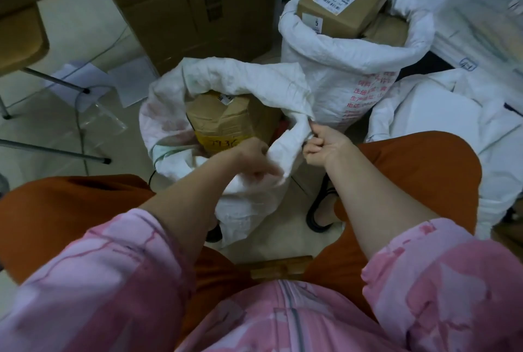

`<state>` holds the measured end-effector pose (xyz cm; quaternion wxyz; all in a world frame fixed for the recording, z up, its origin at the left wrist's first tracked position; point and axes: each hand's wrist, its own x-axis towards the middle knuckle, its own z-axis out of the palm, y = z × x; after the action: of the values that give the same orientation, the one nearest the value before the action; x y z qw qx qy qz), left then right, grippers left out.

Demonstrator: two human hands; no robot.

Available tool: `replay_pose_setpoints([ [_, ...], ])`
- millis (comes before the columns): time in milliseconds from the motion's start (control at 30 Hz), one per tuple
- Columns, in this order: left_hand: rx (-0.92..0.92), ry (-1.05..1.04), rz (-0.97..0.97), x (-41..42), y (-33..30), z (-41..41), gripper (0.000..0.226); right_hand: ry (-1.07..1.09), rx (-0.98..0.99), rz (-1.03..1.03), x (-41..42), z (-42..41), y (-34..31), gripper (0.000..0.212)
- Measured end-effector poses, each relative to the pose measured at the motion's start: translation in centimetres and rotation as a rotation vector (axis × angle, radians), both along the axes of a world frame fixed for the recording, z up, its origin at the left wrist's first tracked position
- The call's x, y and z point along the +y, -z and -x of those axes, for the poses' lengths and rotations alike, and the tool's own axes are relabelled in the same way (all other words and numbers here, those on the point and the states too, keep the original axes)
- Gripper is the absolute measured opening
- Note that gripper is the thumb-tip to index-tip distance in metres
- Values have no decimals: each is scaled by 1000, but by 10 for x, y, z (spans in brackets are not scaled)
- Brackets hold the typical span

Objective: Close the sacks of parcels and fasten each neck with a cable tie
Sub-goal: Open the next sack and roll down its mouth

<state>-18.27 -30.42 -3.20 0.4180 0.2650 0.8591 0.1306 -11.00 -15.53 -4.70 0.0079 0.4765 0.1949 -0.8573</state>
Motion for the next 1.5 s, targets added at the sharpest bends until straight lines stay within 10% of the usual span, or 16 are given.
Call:
replay_pose_setpoints([
  [100,396,93,68,5,10,-17,17,-240,-228,-362,13,1,-16,13],
  [200,727,171,116,6,9,-24,18,-519,-515,-1312,19,17,-34,37],
  [333,789,279,115,13,10,-28,23,-829,-268,-2027,-12,46,-49,40],
  [533,700,343,136,14,20,-48,18,-861,-283,-1911,-11,64,-12,15],
  [700,-123,202,68,11,20,-33,26,-294,-48,-527,27,72,-9,9],
  [767,11,-37,-122,13,8,-6,24,-287,60,-295,43,63,-8,22],
  [833,546,-164,-213,19,-5,25,34,-351,165,-232,53,52,-4,29],
  [933,830,-44,-229,36,-19,70,59,-464,242,-257,63,41,5,35],
  [1133,112,125,78,68,-33,118,35,-679,104,-367,99,27,4,25],
  [1267,-228,-162,40,87,-56,140,38,-907,-371,-1207,105,44,-41,29],
  [1367,-120,-124,126,102,-59,141,35,-671,-142,-1392,81,58,-71,49],
  [1500,-162,-225,30,102,-60,130,22,-910,12,-1604,28,56,-59,35],
])
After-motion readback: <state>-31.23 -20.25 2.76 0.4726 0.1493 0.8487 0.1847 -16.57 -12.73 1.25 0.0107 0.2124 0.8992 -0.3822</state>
